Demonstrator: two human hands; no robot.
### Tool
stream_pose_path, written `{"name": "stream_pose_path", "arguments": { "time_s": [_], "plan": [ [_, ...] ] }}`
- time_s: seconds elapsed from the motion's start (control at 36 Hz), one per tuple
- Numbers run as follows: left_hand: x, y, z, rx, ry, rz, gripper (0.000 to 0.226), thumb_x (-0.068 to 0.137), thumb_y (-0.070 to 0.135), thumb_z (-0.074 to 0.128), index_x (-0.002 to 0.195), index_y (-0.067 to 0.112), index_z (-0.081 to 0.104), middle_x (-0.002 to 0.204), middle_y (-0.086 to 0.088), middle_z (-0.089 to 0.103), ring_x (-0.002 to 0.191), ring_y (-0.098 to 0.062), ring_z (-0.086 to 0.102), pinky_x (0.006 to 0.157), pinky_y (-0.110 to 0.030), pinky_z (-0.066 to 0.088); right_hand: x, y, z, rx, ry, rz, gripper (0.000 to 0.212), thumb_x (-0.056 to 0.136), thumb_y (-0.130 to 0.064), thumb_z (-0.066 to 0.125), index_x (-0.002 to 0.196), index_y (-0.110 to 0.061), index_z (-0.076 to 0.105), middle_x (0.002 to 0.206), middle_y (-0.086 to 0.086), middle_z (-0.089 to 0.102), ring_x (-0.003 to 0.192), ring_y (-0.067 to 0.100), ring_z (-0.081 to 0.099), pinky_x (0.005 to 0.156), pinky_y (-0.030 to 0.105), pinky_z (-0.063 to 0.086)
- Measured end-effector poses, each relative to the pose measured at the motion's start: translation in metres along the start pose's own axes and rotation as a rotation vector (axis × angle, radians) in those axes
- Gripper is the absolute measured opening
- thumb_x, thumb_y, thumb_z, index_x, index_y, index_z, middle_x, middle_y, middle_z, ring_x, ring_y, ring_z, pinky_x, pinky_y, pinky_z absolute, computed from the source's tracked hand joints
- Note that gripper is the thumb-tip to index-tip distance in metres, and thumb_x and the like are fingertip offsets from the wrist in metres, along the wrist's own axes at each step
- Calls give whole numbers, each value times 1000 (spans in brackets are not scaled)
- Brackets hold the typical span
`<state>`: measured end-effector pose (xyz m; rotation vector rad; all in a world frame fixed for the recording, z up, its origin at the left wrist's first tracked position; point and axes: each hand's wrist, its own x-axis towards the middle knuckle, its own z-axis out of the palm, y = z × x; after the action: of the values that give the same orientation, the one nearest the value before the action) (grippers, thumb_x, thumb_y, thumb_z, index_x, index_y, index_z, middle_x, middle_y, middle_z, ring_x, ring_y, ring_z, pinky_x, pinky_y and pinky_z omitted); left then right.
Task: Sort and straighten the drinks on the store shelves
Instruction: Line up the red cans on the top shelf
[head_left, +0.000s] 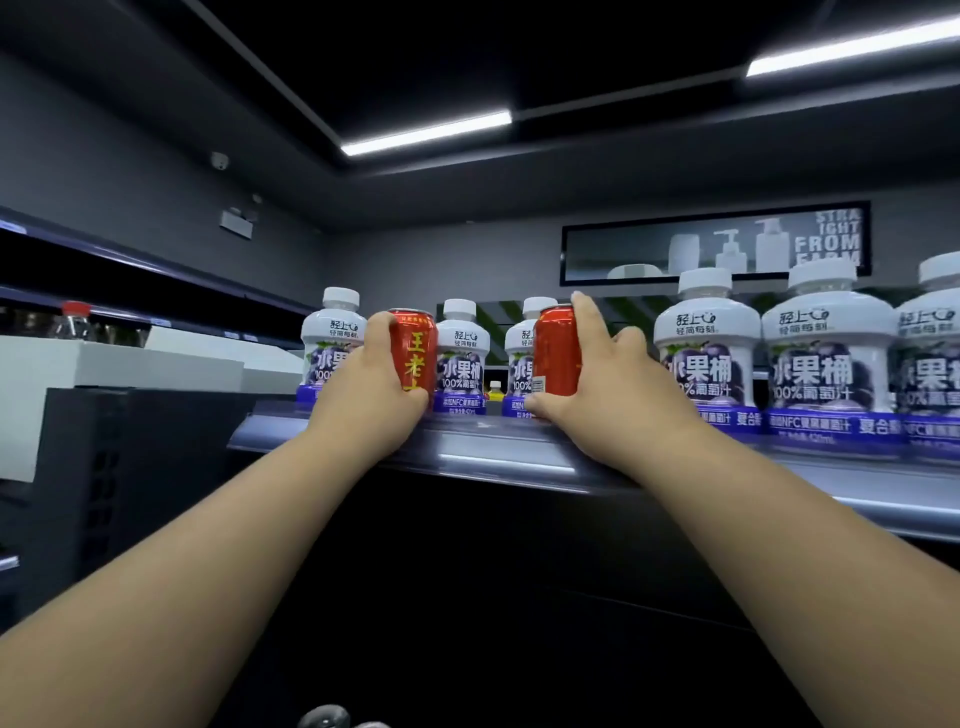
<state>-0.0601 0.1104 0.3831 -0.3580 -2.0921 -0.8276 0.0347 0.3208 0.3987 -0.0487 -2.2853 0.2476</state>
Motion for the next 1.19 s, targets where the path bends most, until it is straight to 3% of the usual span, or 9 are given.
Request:
{"name": "stream_pose_path", "arguments": {
  "time_s": [0.14,0.28,0.39,0.5,0.61,0.72,0.78,0.92,1.19],
  "plan": [
    [2,-5,-4,-69,12,-8,82,81,27,78,143,34,24,126,-9,61,105,-32,59,87,-37,44,3,2,-1,116,-7,-39,109,84,-51,74,157,-41,-6,137,12,47,111,31,56,92,44,48],
    [-7,12,-19,-202,155,72,81,76,28,82,135,44,29,117,6,55,106,-28,61,93,-49,54,-5,4,-14,293,106,-150,107,85,-50,75,157,-44,-4,129,2,47,103,16,50,86,31,43],
    [-20,49,-35,-272,206,214,80,79,29,81,139,42,31,115,10,51,101,-18,59,84,-36,53,-17,8,-37,373,158,-191,107,85,-51,74,158,-45,-5,122,-3,51,103,12,52,84,27,44],
    [-43,92,-43,-324,185,307,79,77,35,81,139,46,32,117,10,53,102,-15,59,88,-36,53,-42,32,-68,415,185,-185,106,83,-52,75,158,-46,0,121,-11,49,104,12,57,86,27,52],
    [-69,136,-36,-401,116,364,78,75,39,80,136,50,32,118,9,54,104,-17,61,89,-45,56,-73,74,-96,395,251,-143,108,77,-55,79,156,-49,7,123,-17,47,106,7,55,79,18,43],
    [-88,186,-19,-470,103,399,78,75,35,81,138,47,36,106,21,52,97,-3,57,82,-32,53,-105,126,-126,377,349,-65,105,69,-58,84,152,-52,19,122,-20,45,113,7,52,94,31,50],
    [-98,213,-9,-506,90,411,78,75,34,82,138,44,37,106,22,52,93,-3,58,77,-28,52,-120,153,-141,359,398,-27,105,66,-58,85,150,-50,24,125,-20,48,113,5,51,93,30,49],
    [-126,279,17,-573,40,461,79,73,36,81,138,44,37,114,7,55,96,-17,63,80,-41,57,-153,217,-185,264,470,46,101,69,-56,85,150,-49,26,122,-20,45,109,3,47,86,23,43],
    [-170,385,67,-656,-63,472,77,75,38,80,137,45,35,117,9,57,97,-8,61,75,-28,53,-190,305,-250,163,456,137,99,72,-58,82,151,-47,24,126,-18,43,113,5,45,92,31,47]
  ]
}}
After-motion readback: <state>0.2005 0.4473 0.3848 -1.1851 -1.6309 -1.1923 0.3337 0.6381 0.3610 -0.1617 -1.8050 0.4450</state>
